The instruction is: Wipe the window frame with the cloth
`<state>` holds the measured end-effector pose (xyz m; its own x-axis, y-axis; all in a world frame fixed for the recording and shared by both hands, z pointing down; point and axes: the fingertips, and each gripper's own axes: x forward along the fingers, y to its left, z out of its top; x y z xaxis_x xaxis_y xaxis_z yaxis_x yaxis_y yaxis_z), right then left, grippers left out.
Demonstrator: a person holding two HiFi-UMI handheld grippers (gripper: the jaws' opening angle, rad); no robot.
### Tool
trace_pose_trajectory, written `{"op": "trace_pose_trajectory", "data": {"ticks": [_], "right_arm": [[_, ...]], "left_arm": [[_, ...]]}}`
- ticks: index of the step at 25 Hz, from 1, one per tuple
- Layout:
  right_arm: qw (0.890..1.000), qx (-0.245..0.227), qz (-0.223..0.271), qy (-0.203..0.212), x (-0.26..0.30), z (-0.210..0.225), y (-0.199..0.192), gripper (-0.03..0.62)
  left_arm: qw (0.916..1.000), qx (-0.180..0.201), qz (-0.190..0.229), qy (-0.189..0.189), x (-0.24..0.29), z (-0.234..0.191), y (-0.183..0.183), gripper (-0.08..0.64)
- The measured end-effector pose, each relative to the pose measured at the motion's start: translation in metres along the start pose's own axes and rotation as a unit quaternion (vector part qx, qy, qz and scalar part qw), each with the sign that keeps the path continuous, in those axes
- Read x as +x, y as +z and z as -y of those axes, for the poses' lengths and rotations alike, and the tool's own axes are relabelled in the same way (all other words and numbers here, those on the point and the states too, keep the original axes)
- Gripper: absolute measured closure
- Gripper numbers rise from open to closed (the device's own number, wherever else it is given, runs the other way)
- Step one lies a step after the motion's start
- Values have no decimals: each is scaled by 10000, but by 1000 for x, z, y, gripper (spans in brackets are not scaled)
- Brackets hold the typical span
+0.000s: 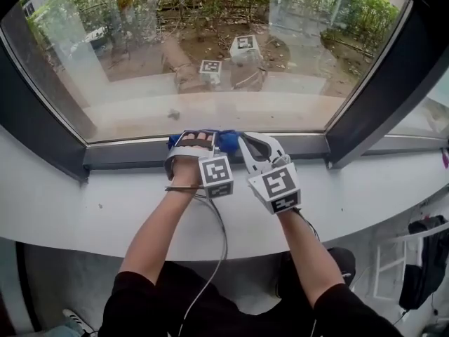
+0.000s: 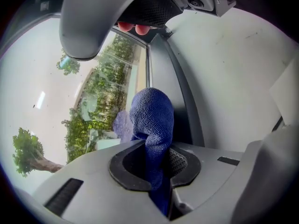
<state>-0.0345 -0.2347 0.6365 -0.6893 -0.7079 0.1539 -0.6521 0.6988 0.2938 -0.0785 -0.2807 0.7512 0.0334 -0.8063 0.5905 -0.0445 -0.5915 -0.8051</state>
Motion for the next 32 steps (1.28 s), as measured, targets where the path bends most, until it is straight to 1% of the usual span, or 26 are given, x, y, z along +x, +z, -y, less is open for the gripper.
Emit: {"op": "trace_pose_trajectory", "data": {"ticks": [3,8,11,14,15,17,19,21,23,24,26,29,32], "right_arm": [[10000,-40,13,81,6,-7,7,586],[9996,152,126,202,30,-20,9,586],[9993,14,277,238,43,-26,12,586],[9978,-57,536,374,33,-23,19,586],[9975,-51,535,452,28,-21,20,586],[9972,-168,381,626,26,-19,25,586],[9969,-143,218,736,33,-25,27,586],[9977,140,183,641,45,-29,20,586],[9982,362,271,392,55,-23,10,586],[9983,386,327,289,57,-22,7,586],[9988,267,377,171,59,-29,8,586],[9992,113,357,169,64,-49,13,586],[9992,141,370,88,69,-61,22,586]], "left_arm": [[9999,-127,-14,-27,-8,-2,-10,509],[10000,-88,-27,-10,-9,-1,-26,509],[9999,-70,-78,88,-9,-3,-37,509],[9998,19,-194,-31,-10,-2,-31,509],[9998,5,-190,-114,-8,0,-27,509],[9996,-124,-146,-214,-4,-2,-24,509],[9990,-224,-241,-309,-7,0,-39,509],[9982,-188,-417,-384,-9,6,-55,509],[9988,-92,-420,-231,-3,6,-58,509],[9992,-67,-355,-157,-2,6,-57,509],[9997,-22,-225,-63,-3,6,-57,509],[9999,31,-162,40,-7,7,-66,509],[9998,-2,-172,87,-10,6,-84,509]]}}
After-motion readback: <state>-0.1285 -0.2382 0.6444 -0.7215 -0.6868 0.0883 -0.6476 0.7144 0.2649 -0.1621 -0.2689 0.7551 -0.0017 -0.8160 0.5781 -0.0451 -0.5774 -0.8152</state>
